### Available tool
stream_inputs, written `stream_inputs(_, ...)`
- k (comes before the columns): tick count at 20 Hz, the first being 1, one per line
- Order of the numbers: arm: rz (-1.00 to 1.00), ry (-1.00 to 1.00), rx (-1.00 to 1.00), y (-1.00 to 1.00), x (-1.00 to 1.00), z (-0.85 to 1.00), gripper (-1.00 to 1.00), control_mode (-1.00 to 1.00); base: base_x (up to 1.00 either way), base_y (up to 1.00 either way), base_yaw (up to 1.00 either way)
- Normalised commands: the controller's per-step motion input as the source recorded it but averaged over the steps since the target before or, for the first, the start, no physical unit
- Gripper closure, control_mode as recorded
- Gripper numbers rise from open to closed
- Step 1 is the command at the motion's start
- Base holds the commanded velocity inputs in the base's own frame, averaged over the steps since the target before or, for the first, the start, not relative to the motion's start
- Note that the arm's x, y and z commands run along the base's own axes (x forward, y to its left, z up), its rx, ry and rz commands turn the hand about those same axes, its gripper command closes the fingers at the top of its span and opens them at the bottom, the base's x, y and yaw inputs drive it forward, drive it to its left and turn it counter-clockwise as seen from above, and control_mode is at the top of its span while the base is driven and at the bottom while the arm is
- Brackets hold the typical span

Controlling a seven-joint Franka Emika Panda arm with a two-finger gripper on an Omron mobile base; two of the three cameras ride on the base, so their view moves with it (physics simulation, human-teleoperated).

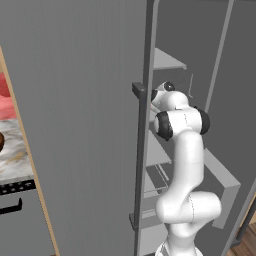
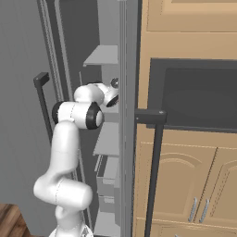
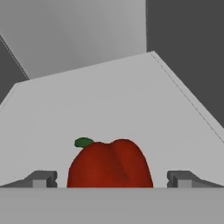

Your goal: Take the eggplant, cucumber, and bell pepper from the freezer and place them in the bowl on the counter.

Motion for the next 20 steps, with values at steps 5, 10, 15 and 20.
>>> stream_inputs(5,0.0,0.0,0.0,0.0,0.22,-0.03,-1.0,-1.0,0.0,0.0,0.0)
stream_inputs(10,0.0,0.03,0.0,0.0,0.13,-0.11,-1.0,-1.0,0.0,0.0,0.0)
stream_inputs(15,0.0,0.04,0.0,0.0,0.0,-0.28,-1.0,-1.0,0.0,0.0,0.0)
stream_inputs(20,0.0,0.02,0.0,0.0,0.0,-0.28,-1.0,-1.0,0.0,0.0,0.0)
